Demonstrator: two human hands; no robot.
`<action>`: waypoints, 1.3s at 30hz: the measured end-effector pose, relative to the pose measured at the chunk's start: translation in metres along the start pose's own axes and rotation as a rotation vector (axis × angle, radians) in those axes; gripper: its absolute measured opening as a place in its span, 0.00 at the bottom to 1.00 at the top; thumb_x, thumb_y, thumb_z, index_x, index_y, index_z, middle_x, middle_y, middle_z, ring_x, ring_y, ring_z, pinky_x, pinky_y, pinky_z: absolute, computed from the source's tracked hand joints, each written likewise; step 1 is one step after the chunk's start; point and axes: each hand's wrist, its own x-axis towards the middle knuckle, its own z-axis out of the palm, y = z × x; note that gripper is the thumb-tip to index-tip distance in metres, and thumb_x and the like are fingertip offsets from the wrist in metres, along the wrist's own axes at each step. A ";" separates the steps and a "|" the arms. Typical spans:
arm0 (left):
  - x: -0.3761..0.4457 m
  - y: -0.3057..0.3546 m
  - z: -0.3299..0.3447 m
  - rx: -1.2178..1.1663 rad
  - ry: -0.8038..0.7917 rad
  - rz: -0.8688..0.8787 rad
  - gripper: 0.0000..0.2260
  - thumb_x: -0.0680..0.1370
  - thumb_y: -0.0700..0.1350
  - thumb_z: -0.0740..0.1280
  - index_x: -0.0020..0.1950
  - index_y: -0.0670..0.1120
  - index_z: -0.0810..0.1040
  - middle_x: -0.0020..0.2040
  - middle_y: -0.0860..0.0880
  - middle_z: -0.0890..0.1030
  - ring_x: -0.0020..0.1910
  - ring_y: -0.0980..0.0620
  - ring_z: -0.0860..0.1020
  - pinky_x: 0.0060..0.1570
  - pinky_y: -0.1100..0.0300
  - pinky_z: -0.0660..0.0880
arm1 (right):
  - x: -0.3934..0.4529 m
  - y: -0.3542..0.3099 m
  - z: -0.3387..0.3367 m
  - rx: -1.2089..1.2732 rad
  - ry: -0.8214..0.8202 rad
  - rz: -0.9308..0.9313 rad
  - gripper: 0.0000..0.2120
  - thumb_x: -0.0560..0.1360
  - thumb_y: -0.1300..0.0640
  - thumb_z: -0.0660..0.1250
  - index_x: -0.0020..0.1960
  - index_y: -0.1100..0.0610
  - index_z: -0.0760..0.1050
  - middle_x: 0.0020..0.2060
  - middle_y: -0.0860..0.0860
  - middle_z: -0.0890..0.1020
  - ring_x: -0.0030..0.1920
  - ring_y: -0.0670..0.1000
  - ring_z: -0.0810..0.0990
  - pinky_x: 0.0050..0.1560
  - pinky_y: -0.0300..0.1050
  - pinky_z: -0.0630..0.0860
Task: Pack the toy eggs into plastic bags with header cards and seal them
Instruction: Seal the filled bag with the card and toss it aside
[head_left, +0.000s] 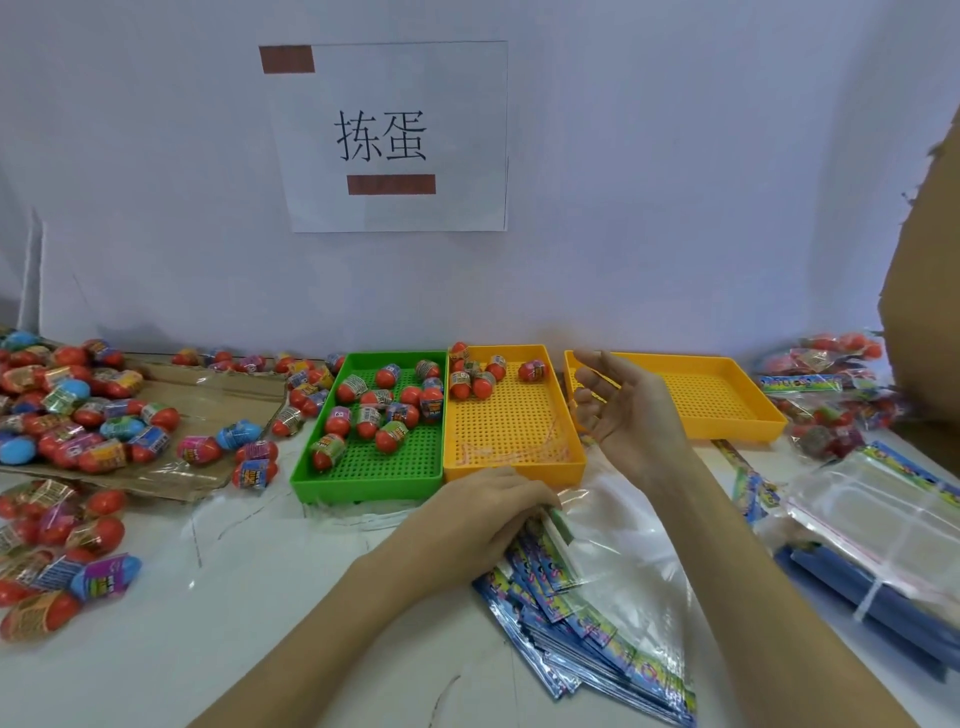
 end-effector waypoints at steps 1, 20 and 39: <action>0.000 0.001 -0.001 -0.047 0.035 -0.048 0.12 0.81 0.35 0.67 0.62 0.43 0.82 0.55 0.49 0.84 0.57 0.52 0.78 0.56 0.57 0.76 | 0.001 0.000 0.000 -0.036 -0.005 0.009 0.12 0.83 0.55 0.63 0.55 0.61 0.82 0.38 0.52 0.82 0.33 0.48 0.77 0.28 0.37 0.73; -0.002 -0.031 -0.041 -0.934 0.609 -0.767 0.15 0.74 0.48 0.78 0.58 0.44 0.83 0.49 0.45 0.88 0.47 0.47 0.87 0.48 0.59 0.83 | -0.010 0.011 0.013 -0.684 -0.205 -0.089 0.15 0.70 0.51 0.78 0.50 0.62 0.85 0.44 0.58 0.88 0.45 0.58 0.86 0.43 0.44 0.83; -0.004 -0.034 -0.052 -0.691 0.749 -0.792 0.08 0.76 0.46 0.77 0.47 0.43 0.83 0.35 0.50 0.77 0.39 0.51 0.74 0.47 0.45 0.78 | -0.009 0.018 0.021 -0.995 -0.053 -0.400 0.06 0.78 0.54 0.74 0.46 0.56 0.83 0.38 0.49 0.87 0.40 0.49 0.87 0.40 0.43 0.84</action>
